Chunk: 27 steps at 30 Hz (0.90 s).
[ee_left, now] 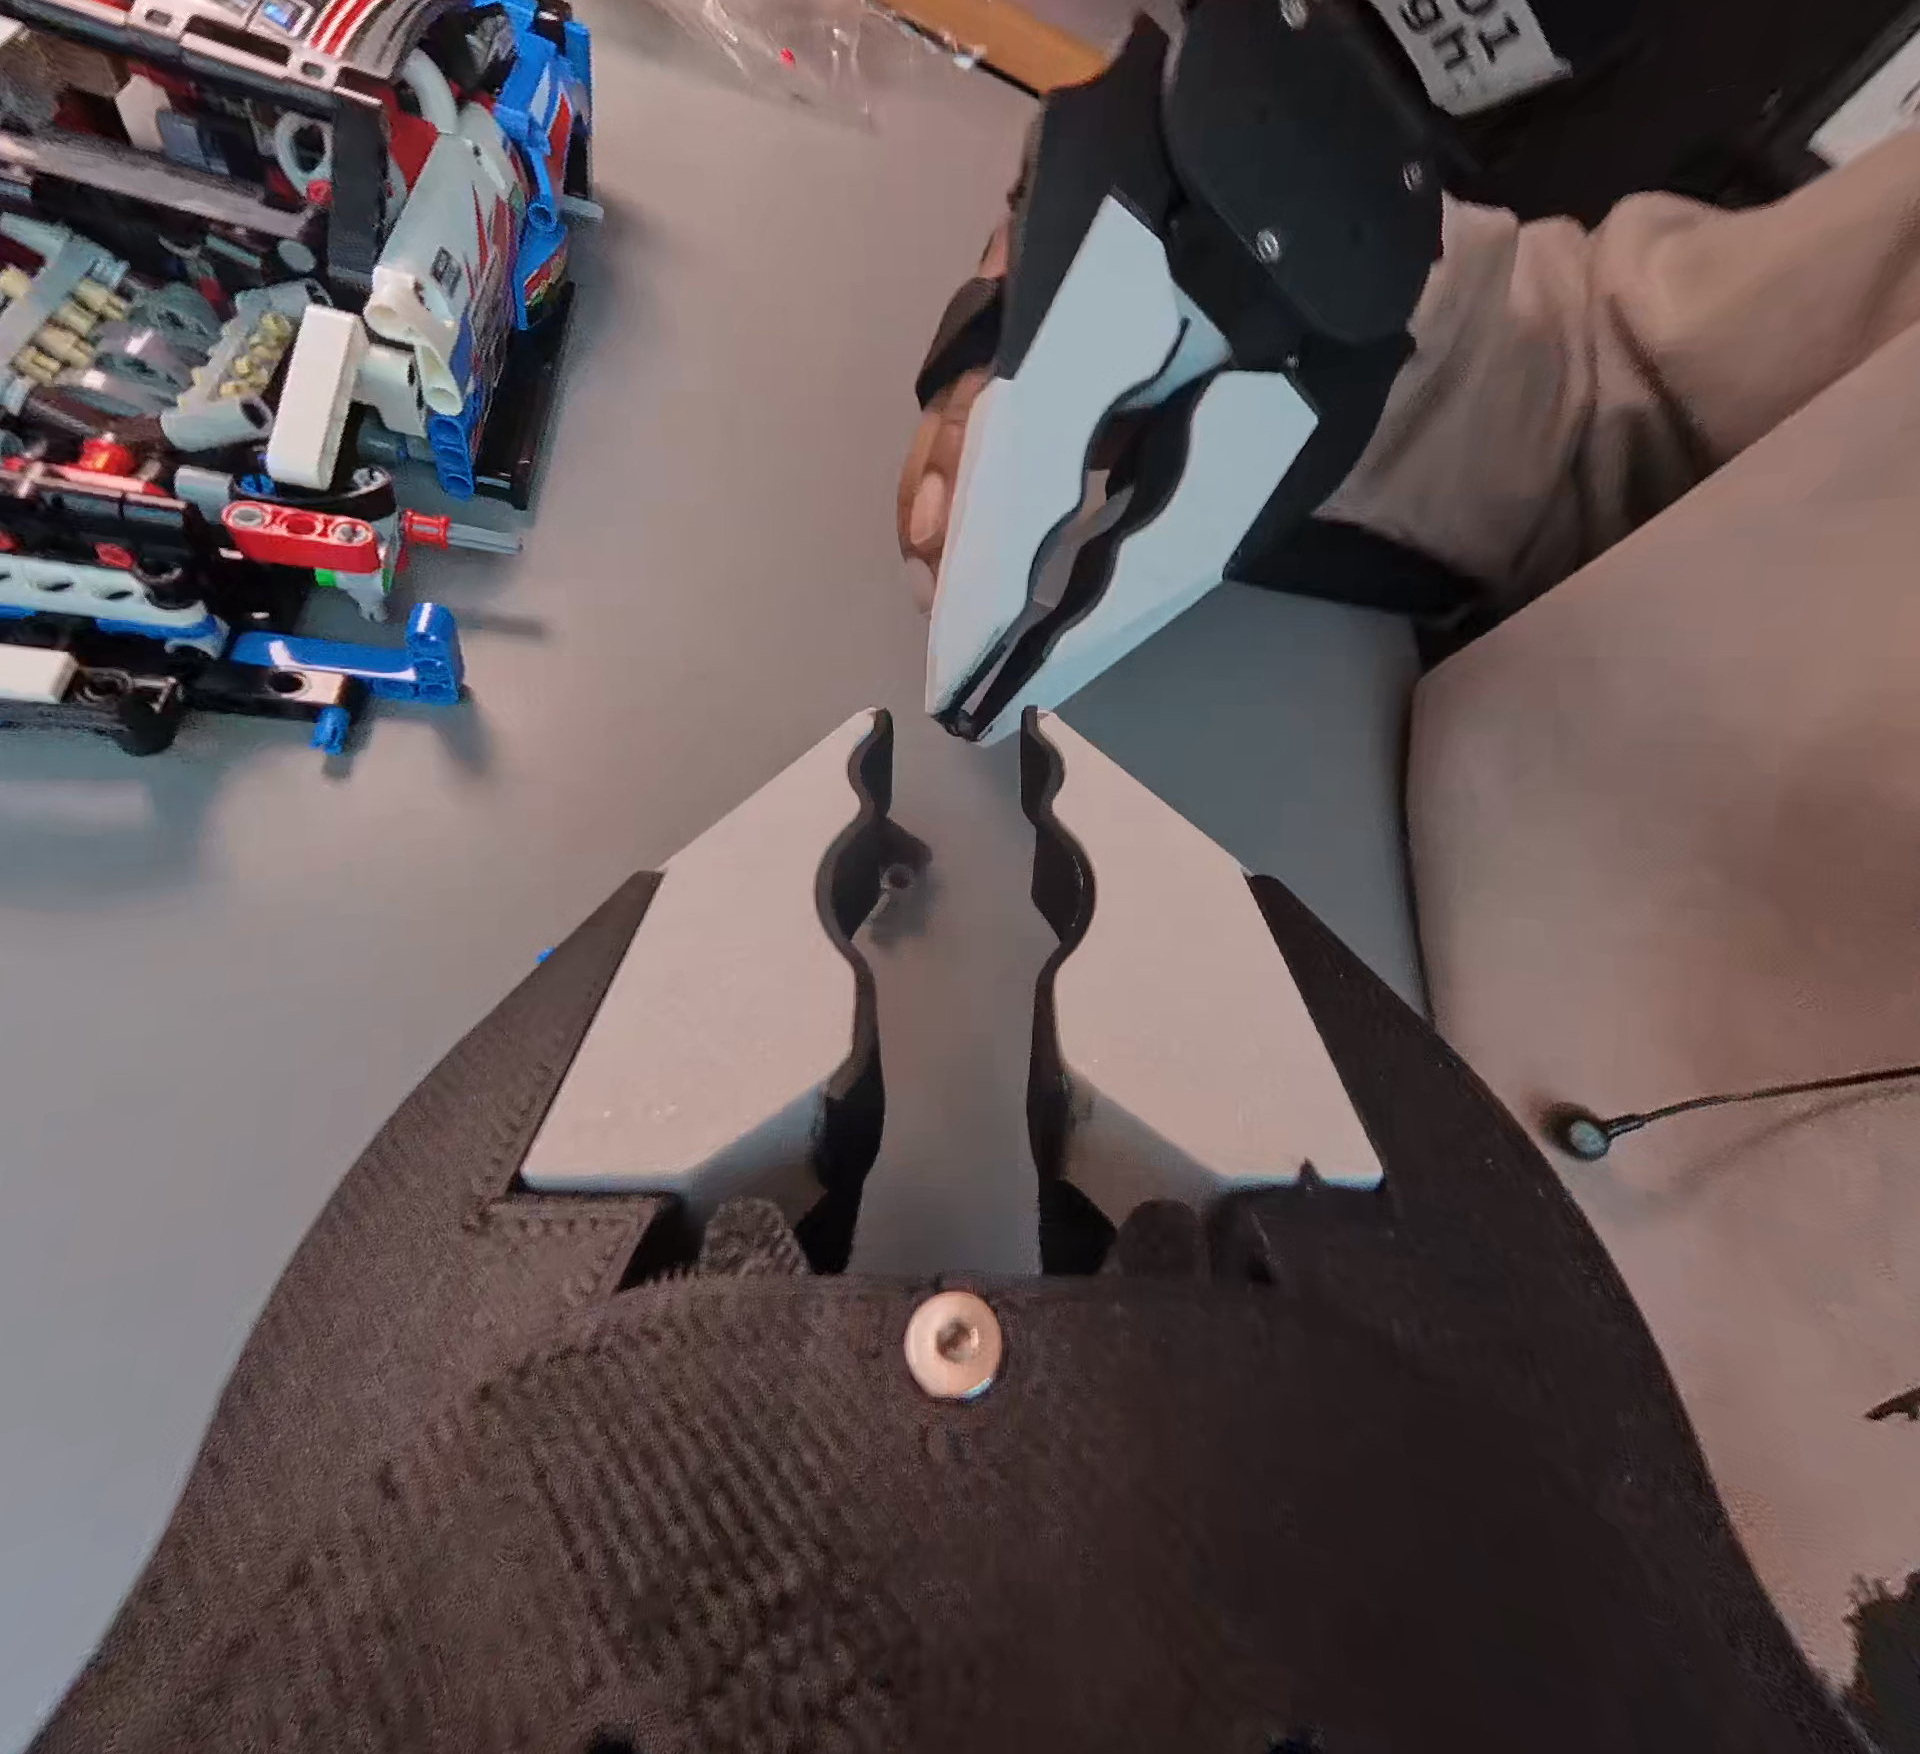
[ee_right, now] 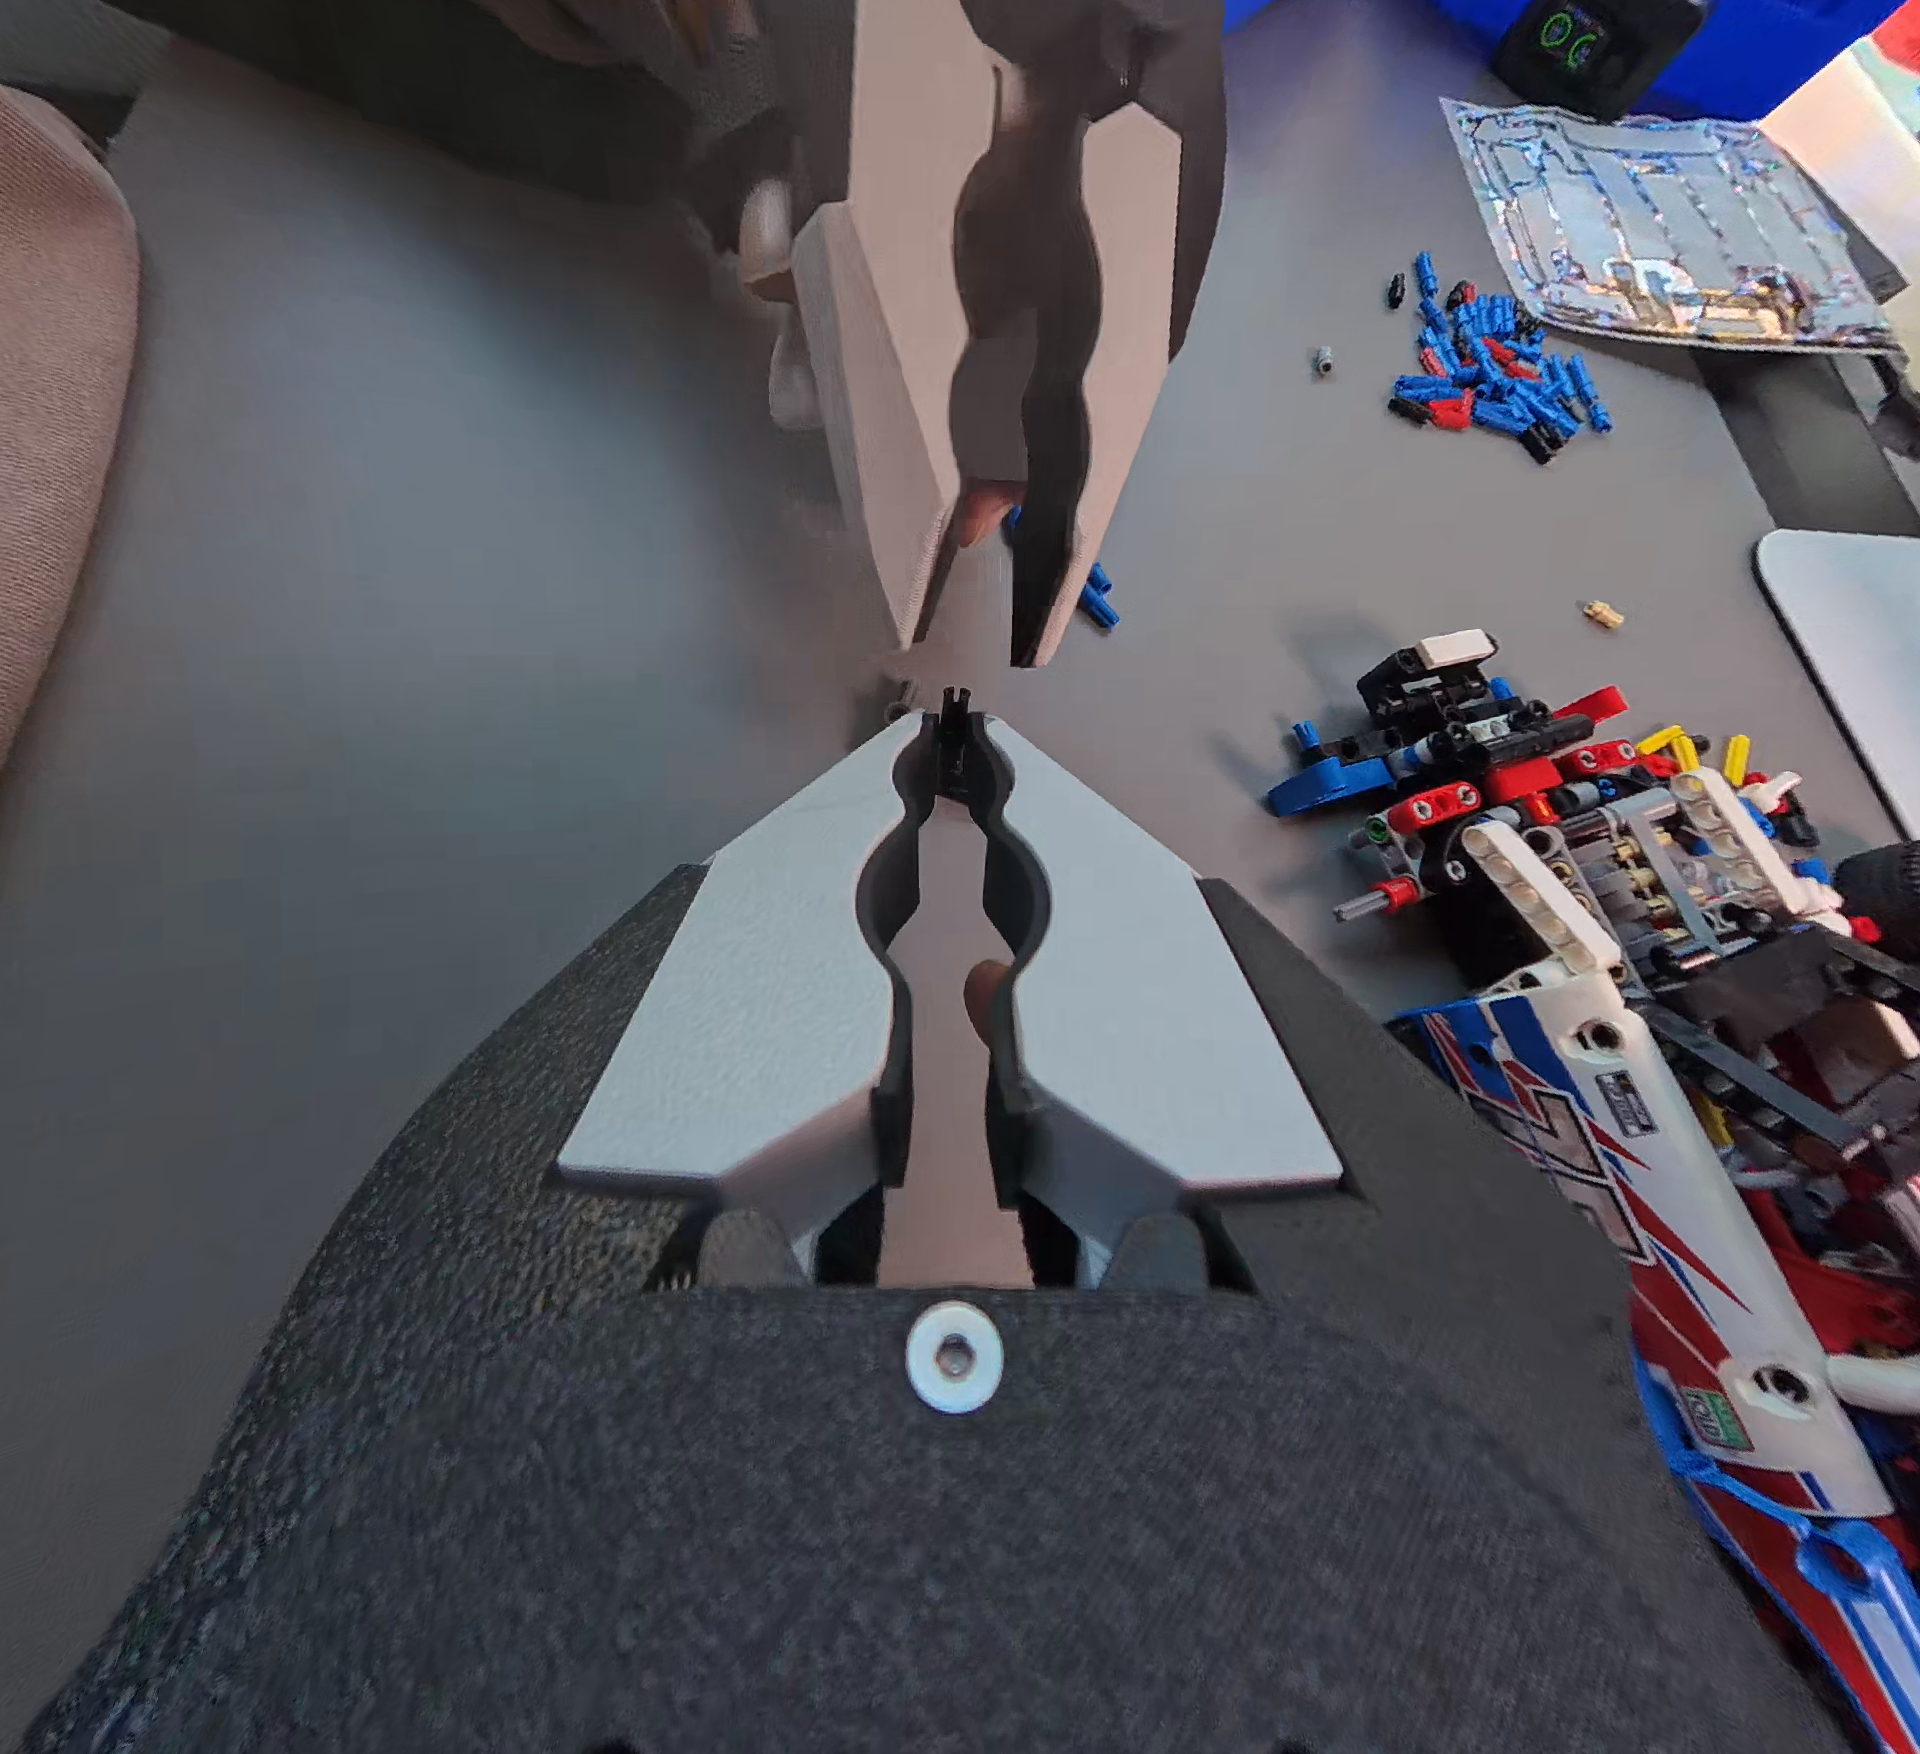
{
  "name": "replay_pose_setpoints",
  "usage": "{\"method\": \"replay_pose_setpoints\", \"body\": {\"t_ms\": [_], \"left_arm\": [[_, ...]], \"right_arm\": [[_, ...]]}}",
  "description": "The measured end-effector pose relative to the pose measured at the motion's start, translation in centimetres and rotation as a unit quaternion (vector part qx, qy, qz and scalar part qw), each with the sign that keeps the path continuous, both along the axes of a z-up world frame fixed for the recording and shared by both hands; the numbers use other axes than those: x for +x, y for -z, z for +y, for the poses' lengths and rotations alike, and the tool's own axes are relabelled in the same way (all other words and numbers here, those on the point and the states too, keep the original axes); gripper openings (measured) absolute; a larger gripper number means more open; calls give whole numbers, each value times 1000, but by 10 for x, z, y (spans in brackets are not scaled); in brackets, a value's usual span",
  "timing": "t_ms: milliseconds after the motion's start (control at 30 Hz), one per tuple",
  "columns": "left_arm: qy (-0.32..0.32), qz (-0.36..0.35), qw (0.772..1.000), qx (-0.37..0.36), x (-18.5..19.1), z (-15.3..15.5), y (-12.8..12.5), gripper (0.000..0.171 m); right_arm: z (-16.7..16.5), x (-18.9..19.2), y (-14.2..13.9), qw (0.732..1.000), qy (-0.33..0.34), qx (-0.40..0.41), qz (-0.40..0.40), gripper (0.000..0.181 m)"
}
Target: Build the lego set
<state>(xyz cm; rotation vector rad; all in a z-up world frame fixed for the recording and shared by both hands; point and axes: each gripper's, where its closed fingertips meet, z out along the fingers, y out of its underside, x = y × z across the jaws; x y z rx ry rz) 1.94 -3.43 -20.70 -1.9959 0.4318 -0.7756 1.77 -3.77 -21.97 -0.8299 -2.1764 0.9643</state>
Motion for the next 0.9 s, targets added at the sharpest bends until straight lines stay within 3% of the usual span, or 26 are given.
{"method": "replay_pose_setpoints", "body": {"t_ms": [133,367,600,900], "left_arm": [[-10,-89,995,-30,-2,2,-6,19],[5,-141,989,-34,2,0,-16,4],[53,-239,970,-6,6,-10,-47,2],[86,-304,949,9,10,-18,-66,2]], "right_arm": [[-4,-4,-11,999,3,30,44,2],[-2,-6,-24,994,8,58,88,3],[-11,0,-57,987,-22,-24,154,3],[-17,7,-78,977,-44,-77,193,3]]}}
